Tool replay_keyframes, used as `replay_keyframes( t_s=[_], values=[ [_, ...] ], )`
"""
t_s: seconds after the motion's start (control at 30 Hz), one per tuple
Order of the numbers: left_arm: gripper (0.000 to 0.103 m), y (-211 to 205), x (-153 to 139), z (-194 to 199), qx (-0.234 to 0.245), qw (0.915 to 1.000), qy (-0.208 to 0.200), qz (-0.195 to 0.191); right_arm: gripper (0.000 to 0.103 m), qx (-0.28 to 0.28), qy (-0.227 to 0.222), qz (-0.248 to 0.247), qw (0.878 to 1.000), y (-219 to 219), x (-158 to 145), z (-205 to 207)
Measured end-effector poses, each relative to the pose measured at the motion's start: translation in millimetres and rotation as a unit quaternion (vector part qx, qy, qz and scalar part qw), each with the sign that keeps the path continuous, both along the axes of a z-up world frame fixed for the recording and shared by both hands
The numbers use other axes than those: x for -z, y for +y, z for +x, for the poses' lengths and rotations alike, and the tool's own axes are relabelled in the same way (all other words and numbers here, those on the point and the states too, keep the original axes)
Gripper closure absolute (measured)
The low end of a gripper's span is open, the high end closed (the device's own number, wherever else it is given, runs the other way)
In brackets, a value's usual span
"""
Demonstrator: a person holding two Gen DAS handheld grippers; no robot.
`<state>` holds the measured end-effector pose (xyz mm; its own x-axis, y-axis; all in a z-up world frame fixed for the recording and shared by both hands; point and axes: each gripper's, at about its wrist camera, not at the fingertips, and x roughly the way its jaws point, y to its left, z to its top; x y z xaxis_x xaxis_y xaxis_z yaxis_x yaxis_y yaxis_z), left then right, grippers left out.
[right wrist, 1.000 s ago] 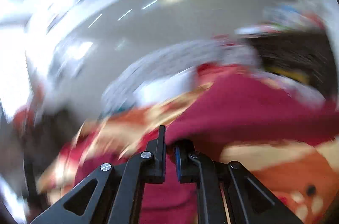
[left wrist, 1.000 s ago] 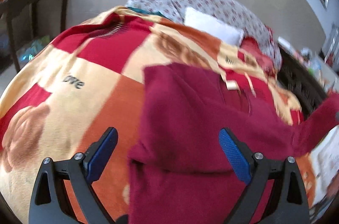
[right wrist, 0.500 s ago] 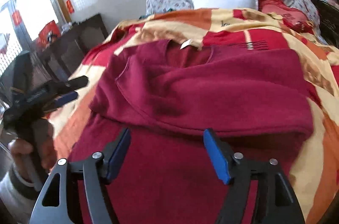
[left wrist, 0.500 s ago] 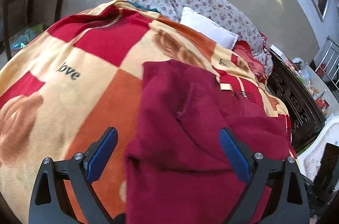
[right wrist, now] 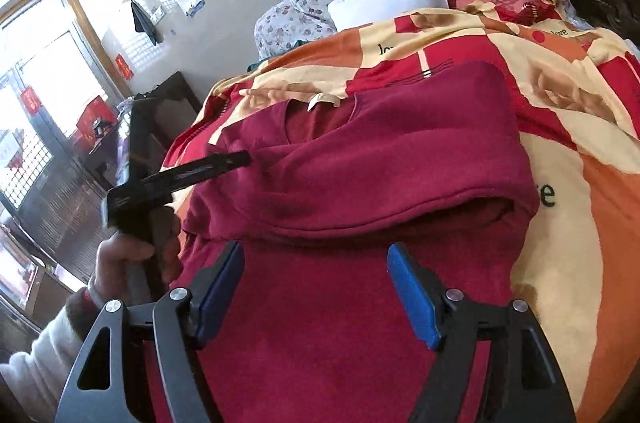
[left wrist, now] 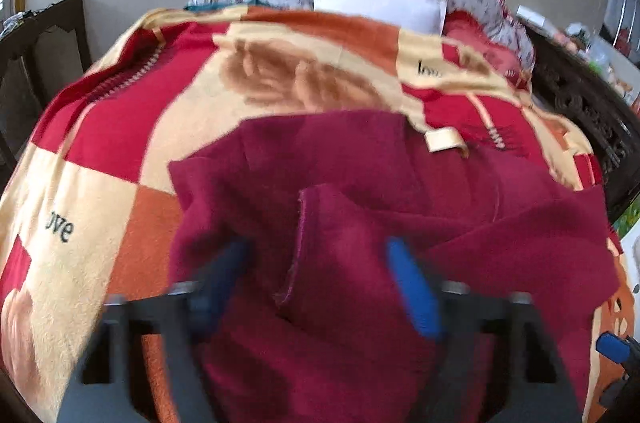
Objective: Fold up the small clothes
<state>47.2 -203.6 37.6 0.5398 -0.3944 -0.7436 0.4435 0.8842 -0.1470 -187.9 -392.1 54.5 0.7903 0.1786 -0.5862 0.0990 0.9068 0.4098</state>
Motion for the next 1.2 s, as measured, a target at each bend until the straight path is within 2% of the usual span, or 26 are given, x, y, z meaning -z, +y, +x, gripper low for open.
replay_keyframes(
  t_s=[0.03, 0.1, 0.13, 0.23, 0.3, 0.37, 0.5, 0.6, 0.63, 0.7, 0.8, 0.87, 0.93, 1.0, 1.07, 1.13, 1.17, 1.2],
  values=[
    [0.083, -2, 2, 0, 0.010, 0.9999, 0.010, -0.005, 0.024, 0.002, -0.001, -0.005, 1.000, 0, -1, -1],
    [0.098, 0, -6, -7, 0.009, 0.9999, -0.002, -0.007, 0.024, 0.017, -0.006, -0.017, 1.000, -3, -4, -5],
    [0.100, 4, -16, -15, 0.009, 0.9997, -0.020, -0.010, 0.024, 0.028, -0.012, -0.025, 0.999, -6, -7, -8],
    [0.101, 21, -49, -30, 0.015, 0.9973, -0.061, -0.037, 0.020, 0.069, -0.034, -0.052, 0.996, -19, -20, -21],
    [0.101, 35, -72, -37, 0.019, 0.9950, -0.084, -0.050, 0.019, 0.080, -0.037, -0.050, 0.995, -30, -26, -26],
    [0.101, 48, -84, -39, 0.017, 0.9940, -0.090, -0.058, 0.019, 0.094, -0.037, -0.050, 0.994, -38, -31, -30],
    [0.101, 76, -80, -36, -0.002, 0.9949, -0.077, -0.065, 0.017, 0.125, -0.020, -0.069, 0.990, -45, -27, -34],
    [0.101, 87, -56, -29, -0.020, 0.9969, -0.057, -0.050, 0.018, 0.122, -0.003, -0.074, 0.990, -47, -20, -26],
    [0.101, 87, -46, -25, -0.024, 0.9977, -0.044, -0.047, 0.021, 0.119, -0.007, -0.083, 0.989, -45, -22, -21],
    [0.101, 86, -27, -21, -0.027, 0.9985, -0.021, -0.042, 0.057, 0.116, -0.009, -0.113, 0.987, -40, -27, -11],
    [0.101, 76, -8, -21, -0.028, 0.9993, -0.015, -0.022, 0.063, 0.117, 0.032, -0.196, 0.973, -29, -20, 15],
    [0.101, 73, -4, -24, -0.026, 0.9993, -0.017, -0.020, 0.065, 0.107, 0.095, -0.215, 0.966, -35, 7, 26],
    [0.101, 71, -4, -27, -0.022, 0.9992, -0.017, -0.027, 0.065, 0.113, 0.144, -0.212, 0.960, -49, 34, 19],
    [0.101, 68, -4, -26, -0.020, 0.9992, -0.016, -0.032, 0.064, 0.117, 0.145, -0.141, 0.972, -69, 41, 5],
    [0.101, 66, -5, -25, -0.019, 0.9991, -0.016, -0.033, 0.063, 0.121, 0.126, -0.131, 0.976, -76, 29, -2],
    [0.101, 66, -6, -25, -0.020, 0.9990, -0.017, -0.035, 0.059, 0.122, 0.087, -0.122, 0.981, -78, 6, -4],
    [0.101, 66, -6, -25, -0.020, 0.9991, -0.016, -0.034, 0.048, 0.125, 0.068, -0.111, 0.984, -80, -4, -2],
    [0.101, 67, -6, -25, -0.021, 0.9991, -0.016, -0.033, 0.031, 0.131, 0.052, -0.102, 0.985, -82, -11, 1]
  ],
)
